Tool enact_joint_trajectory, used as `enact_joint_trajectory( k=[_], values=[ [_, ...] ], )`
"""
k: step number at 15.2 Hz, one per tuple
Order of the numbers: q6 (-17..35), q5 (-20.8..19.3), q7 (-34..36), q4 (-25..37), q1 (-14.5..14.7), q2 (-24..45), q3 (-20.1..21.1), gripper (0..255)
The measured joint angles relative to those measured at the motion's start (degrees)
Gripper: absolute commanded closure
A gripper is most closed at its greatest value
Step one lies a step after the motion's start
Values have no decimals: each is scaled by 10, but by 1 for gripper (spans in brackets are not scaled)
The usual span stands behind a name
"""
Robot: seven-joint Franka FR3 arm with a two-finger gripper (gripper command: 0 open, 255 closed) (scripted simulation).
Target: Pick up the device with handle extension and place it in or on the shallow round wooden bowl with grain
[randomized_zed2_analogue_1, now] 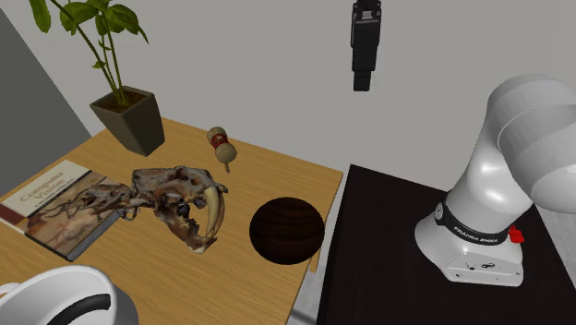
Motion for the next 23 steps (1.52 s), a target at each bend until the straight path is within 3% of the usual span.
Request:
enact_joint_trajectory(
  k=[3, 11, 23],
  values=[
    [27, 1, 5, -11, -3, 13, -2, 0],
    [190, 5, 30, -23, -22, 142, -16, 0],
    [399, 24, 57, 50, -43, 390, -36, 0]
  ],
)
